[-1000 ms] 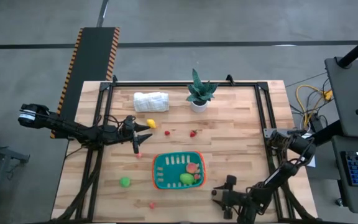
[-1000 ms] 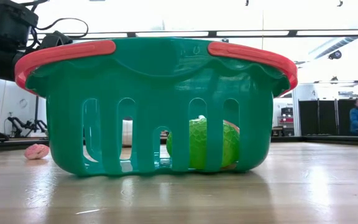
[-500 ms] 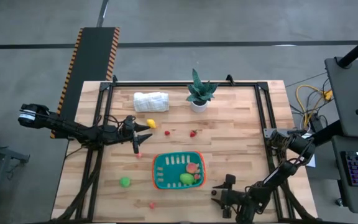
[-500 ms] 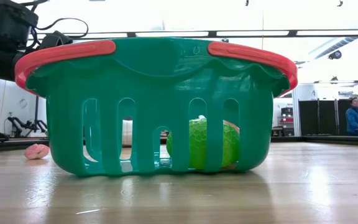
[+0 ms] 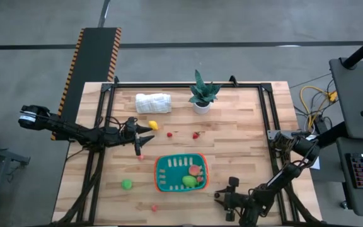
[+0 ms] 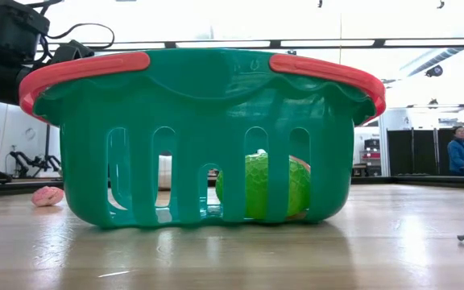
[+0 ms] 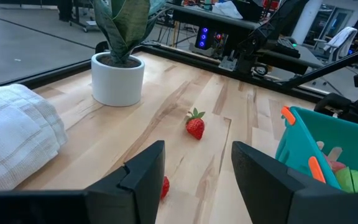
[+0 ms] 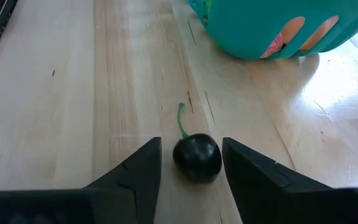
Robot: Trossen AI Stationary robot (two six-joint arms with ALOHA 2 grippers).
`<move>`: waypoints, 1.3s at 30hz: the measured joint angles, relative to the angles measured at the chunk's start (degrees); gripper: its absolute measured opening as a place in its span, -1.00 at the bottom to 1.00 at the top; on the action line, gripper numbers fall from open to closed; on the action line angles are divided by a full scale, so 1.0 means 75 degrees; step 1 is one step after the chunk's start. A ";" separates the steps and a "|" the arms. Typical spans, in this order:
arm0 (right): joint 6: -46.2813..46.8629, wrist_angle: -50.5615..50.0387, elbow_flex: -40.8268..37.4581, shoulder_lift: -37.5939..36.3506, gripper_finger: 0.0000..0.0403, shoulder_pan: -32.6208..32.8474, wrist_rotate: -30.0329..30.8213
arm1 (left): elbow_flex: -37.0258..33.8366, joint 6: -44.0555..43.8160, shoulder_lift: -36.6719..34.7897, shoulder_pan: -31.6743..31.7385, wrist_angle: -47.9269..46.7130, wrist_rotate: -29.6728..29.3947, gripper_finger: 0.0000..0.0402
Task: Pick and placing Produce into tupperware
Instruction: Put the black cherry into the blue bin
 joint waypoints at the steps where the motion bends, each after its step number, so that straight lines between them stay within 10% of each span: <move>1: 0.0000 0.0000 0.0000 0.0000 -0.23 0.0000 0.0000 | 0.0000 0.0000 0.0000 0.0000 0.0000 0.0000 -0.14; 39: -0.0228 0.0131 0.0003 -0.0098 -0.51 0.0000 -0.0146 | 0.0000 -0.0001 0.0000 0.0002 0.0000 0.0001 -0.14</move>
